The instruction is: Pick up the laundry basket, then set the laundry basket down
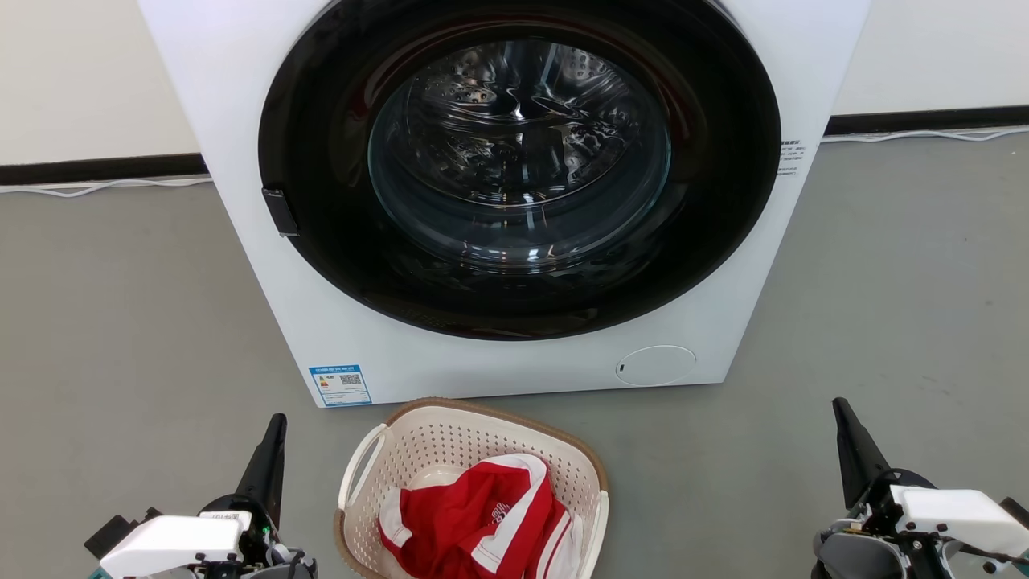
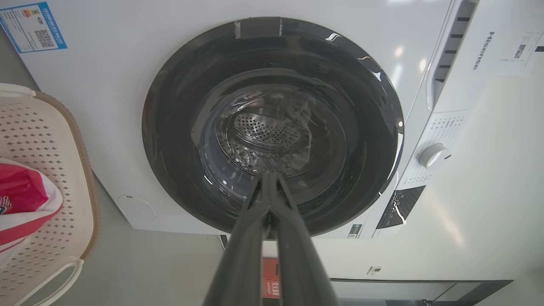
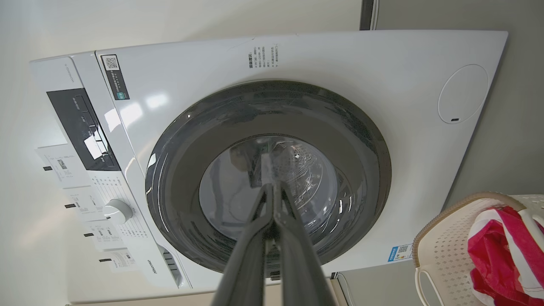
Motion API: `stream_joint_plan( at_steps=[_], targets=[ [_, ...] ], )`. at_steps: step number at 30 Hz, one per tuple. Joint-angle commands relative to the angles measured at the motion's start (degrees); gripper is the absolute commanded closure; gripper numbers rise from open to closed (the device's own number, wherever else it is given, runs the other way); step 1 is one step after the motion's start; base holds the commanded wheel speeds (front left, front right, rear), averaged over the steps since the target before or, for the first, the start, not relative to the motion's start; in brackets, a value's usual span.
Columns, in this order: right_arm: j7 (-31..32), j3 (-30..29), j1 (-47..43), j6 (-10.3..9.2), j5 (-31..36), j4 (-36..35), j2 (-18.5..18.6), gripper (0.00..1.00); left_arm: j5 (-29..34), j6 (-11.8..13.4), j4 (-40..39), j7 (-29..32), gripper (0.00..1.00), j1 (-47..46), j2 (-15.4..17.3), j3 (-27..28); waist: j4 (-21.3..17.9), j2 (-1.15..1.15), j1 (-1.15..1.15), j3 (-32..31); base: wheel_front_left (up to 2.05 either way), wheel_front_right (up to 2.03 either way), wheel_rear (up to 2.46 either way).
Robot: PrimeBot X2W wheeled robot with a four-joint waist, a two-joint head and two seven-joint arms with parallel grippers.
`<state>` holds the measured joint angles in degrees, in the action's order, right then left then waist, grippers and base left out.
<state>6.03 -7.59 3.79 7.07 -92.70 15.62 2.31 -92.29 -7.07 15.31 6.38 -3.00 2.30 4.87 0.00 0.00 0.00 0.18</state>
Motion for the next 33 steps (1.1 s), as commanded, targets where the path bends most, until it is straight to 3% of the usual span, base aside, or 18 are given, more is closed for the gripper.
stream_joint_plan(
  at_steps=[1,12,13,20,25,33],
  targets=[
    [0.45,1.08,2.40,0.42,0.52,-1.59,0.56,1.00,0.12,-0.42,-1.28,0.10,1.00,-3.19,0.58,1.64,0.00,0.00,0.00,0.00,0.00,0.00,0.00],
    [0.45,1.08,2.40,0.42,0.52,-1.59,0.56,1.00,0.12,-0.42,-1.28,0.10,1.00,-3.19,0.58,1.64,0.00,0.00,0.00,0.00,0.00,0.00,0.00],
    [-0.01,0.04,-0.12,0.00,-0.02,0.22,-0.01,0.00,0.00,0.01,0.17,-0.02,0.00,0.09,-0.03,0.00,0.00,0.00,0.00,0.00,0.00,0.00,0.00],
    [-0.36,0.64,-2.36,-0.03,0.06,2.58,-0.65,0.00,0.25,0.04,2.66,-0.37,0.00,2.18,-0.62,-0.32,0.01,0.00,0.01,0.00,0.00,0.00,0.00],
    [-1.20,1.47,-2.44,-0.01,0.47,2.28,-0.60,0.00,1.00,0.14,1.79,-1.23,0.00,2.42,-0.57,-0.73,-0.04,0.00,0.13,-0.11,0.00,0.00,0.00],
    [-2.71,2.50,-2.51,0.03,3.46,1.62,-0.51,0.00,3.70,0.73,-0.20,-2.77,0.00,2.76,-0.48,-1.30,-0.10,0.00,0.00,0.05,0.00,0.00,0.00]
  ],
)
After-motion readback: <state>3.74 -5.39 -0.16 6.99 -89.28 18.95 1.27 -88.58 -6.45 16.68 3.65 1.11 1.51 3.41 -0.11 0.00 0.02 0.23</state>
